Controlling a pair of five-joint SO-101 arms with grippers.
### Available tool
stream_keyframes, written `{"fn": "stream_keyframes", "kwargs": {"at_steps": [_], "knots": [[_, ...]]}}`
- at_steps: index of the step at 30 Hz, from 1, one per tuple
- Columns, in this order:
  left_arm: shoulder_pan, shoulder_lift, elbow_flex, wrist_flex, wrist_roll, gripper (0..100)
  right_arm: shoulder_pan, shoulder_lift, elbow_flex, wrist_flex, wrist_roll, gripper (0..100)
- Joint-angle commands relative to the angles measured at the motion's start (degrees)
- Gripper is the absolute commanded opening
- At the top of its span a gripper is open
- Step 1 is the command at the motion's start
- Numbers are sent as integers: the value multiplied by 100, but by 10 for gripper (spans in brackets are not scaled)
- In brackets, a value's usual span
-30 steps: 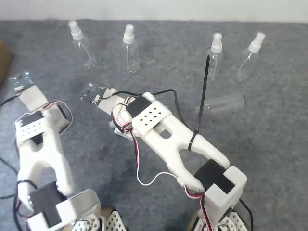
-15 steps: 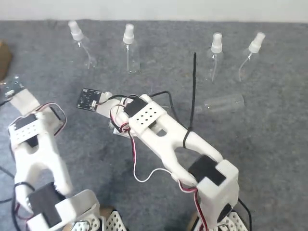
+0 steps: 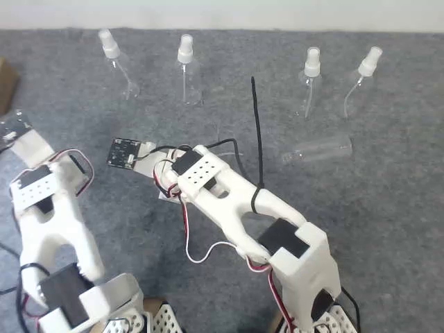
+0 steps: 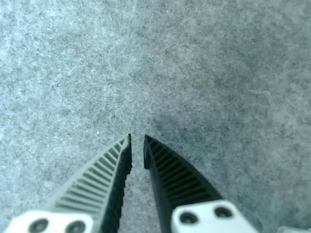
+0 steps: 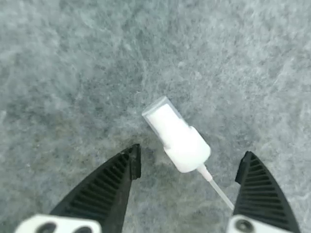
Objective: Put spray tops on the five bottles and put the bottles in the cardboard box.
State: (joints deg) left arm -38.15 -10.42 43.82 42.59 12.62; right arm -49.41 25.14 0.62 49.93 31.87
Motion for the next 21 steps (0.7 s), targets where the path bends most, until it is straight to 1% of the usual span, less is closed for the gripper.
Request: {"fn": "stream_keyframes", "kwargs": {"at_steps": [1, 19, 21], "knots": [[-9, -299, -321, -97, 70, 42, -57, -101, -316, -119, 62, 296], [-9, -299, -312, -97, 70, 43, -22, -84, -281, -48, 44, 296], [-9, -290, -312, -97, 70, 43, -13, -84, -281, 31, 53, 276]]}}
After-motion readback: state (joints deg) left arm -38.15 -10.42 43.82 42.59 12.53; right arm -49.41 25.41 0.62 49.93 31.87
